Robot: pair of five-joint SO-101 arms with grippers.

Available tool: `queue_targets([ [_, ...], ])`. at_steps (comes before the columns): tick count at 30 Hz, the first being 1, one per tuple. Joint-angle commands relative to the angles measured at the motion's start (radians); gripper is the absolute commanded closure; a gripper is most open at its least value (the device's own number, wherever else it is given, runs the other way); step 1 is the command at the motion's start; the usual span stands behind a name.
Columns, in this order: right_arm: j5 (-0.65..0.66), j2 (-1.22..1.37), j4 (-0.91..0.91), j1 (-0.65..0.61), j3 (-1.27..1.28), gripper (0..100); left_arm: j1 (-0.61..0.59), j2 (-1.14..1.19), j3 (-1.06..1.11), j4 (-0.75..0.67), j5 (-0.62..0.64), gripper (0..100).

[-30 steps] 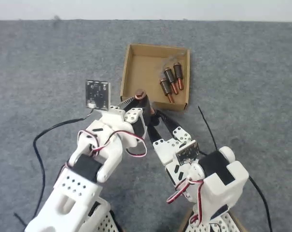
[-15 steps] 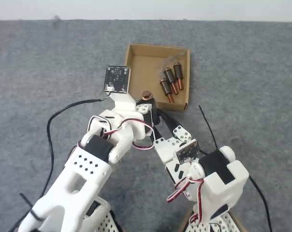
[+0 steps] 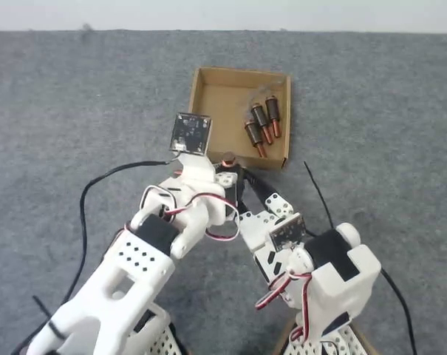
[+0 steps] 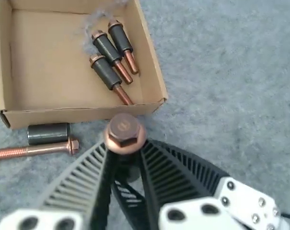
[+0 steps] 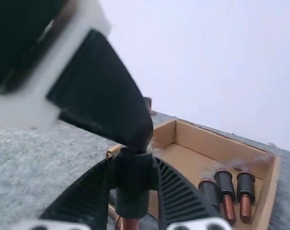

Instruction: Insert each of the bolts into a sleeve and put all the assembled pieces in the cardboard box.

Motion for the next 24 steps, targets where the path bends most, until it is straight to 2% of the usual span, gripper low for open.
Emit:
queue_targets([
  [1, 0.015, -0.013, -0.021, 0.047, -0.040, 99.1, 0.009, 0.008, 0.061, -0.103, -0.006, 99],
  [7, 0.015, -0.013, -0.021, 0.047, -0.040, 99.1, 0.000, 0.008, 0.203, -0.348, -0.006, 98],
  [15, 0.015, -0.015, -0.021, 0.051, -0.041, 99.1, 0.000, 0.006, 0.216, -0.353, -0.002, 77],
  [24, 0.015, -0.015, -0.021, 0.051, -0.043, 99.1, 0.000, -0.006, 0.216, -0.353, -0.003, 76],
])
